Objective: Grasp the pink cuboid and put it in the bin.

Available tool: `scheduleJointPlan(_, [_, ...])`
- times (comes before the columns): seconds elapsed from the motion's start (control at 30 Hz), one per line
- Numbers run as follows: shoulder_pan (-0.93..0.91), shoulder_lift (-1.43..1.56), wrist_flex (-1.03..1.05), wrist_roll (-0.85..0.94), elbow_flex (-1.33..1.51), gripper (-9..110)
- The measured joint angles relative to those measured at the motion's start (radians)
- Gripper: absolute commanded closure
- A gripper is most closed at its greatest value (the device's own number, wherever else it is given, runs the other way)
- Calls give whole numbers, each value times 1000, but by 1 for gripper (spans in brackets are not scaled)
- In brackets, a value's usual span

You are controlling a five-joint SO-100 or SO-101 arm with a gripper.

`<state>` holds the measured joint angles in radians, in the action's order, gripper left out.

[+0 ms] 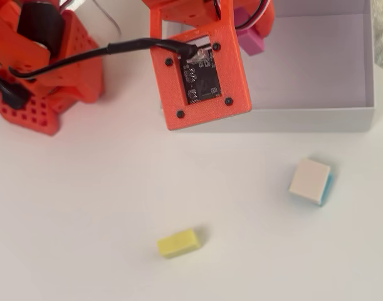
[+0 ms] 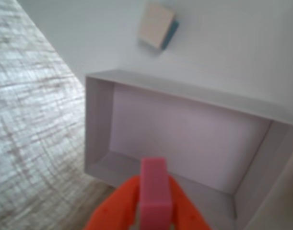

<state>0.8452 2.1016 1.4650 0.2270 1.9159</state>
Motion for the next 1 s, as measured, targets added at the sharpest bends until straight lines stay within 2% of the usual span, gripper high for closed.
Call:
scheduleJointPlan(0.03, [6, 28, -41, 31, 78, 79])
scheduleJointPlan(0.27, [23, 244, -290, 84, 437, 75])
scheduleJointPlan(0.4, [31, 322, -426, 112, 571, 58])
scheduleJointPlan(0.5, [15, 351, -482, 126, 621, 51])
scheduleJointPlan(0.77, [-40, 410, -629, 150, 630, 57])
scheduleJointPlan(1.0, [-250, 581, -985, 150, 617, 59])
